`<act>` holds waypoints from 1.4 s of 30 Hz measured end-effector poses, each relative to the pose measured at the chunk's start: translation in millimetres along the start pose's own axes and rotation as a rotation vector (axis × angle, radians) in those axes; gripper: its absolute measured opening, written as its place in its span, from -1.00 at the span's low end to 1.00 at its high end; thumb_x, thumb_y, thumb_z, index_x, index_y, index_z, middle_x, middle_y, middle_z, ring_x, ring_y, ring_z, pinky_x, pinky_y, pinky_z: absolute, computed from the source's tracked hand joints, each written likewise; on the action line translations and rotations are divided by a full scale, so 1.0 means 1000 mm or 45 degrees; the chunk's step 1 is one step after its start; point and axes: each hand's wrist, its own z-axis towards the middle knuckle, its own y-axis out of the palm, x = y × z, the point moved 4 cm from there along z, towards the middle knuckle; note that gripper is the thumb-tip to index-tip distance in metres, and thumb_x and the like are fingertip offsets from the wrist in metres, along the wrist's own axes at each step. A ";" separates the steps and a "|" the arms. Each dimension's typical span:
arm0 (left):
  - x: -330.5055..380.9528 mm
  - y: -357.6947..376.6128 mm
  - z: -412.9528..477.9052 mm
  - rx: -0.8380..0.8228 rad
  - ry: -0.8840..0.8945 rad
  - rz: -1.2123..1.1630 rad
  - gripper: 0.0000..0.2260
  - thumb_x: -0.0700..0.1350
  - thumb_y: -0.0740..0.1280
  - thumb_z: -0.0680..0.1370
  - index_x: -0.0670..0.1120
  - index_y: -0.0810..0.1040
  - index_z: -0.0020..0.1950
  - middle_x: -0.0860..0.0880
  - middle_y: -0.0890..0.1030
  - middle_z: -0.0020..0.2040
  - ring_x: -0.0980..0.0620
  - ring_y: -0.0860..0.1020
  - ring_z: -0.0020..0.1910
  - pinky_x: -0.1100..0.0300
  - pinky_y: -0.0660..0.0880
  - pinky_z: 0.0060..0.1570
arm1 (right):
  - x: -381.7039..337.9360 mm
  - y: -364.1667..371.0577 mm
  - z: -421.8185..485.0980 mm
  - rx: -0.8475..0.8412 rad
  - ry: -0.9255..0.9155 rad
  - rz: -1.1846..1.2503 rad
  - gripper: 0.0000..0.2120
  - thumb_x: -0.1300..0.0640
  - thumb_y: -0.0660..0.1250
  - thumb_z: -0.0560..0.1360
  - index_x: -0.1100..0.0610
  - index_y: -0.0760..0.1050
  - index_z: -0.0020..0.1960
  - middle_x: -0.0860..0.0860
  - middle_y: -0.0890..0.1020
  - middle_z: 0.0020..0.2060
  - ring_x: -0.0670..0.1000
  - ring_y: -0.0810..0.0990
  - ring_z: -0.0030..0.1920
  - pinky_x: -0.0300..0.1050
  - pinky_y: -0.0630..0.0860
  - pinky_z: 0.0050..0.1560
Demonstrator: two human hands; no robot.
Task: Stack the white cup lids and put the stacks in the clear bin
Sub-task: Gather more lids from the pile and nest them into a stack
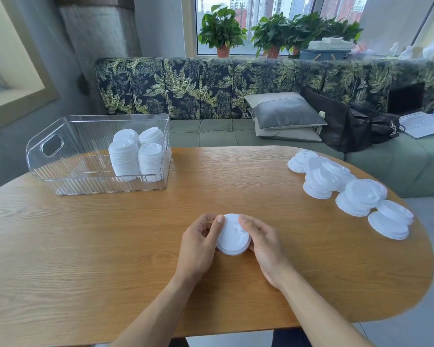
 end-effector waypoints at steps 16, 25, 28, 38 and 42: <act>0.006 0.011 -0.014 -0.051 0.305 0.608 -0.22 0.39 0.46 0.40 0.27 0.24 0.55 0.39 0.33 0.43 0.34 0.46 0.32 0.28 0.57 0.03 | -0.002 -0.005 0.001 0.145 0.119 0.201 -0.73 -0.09 0.41 0.58 0.11 0.72 0.01 0.04 0.69 -0.16 0.00 0.63 -0.18 -0.13 0.52 -0.23; 0.007 -0.017 -0.018 -0.012 0.361 0.625 -0.25 0.24 0.48 0.46 0.23 0.22 0.57 0.34 0.33 0.50 0.31 0.35 0.47 0.58 0.29 0.25 | -0.001 0.015 0.000 -0.153 0.225 0.330 -0.75 0.21 0.38 0.56 0.13 0.70 0.20 0.18 0.72 0.05 0.09 0.70 0.00 -0.11 0.62 -0.06; 0.003 -0.036 -0.020 -0.039 0.323 0.649 -0.19 0.29 0.45 0.45 0.14 0.21 0.62 0.28 0.29 0.54 0.33 0.27 0.52 0.63 0.25 0.23 | 0.005 0.034 -0.004 -0.197 0.265 0.325 -0.70 0.29 0.42 0.55 0.16 0.63 0.27 0.21 0.72 0.09 0.09 0.71 0.02 -0.11 0.61 -0.04; -0.007 -0.104 -0.028 0.087 0.223 0.719 -0.24 0.20 0.56 0.43 0.12 0.32 0.55 0.25 0.42 0.40 0.52 0.35 0.30 0.63 0.30 0.13 | 0.013 0.100 -0.012 -0.389 0.290 0.167 -0.50 0.33 0.50 0.48 0.12 0.52 0.38 0.12 0.72 0.19 0.14 0.69 0.23 0.02 0.59 0.25; -0.007 -0.120 -0.029 0.098 0.223 0.782 -0.23 0.32 0.49 0.41 0.14 0.30 0.54 0.29 0.37 0.39 0.41 0.40 0.29 0.59 0.36 0.06 | 0.018 0.117 -0.009 -0.382 0.303 0.139 -0.49 0.34 0.51 0.47 0.11 0.52 0.37 0.09 0.73 0.17 0.12 0.70 0.22 0.12 0.57 0.33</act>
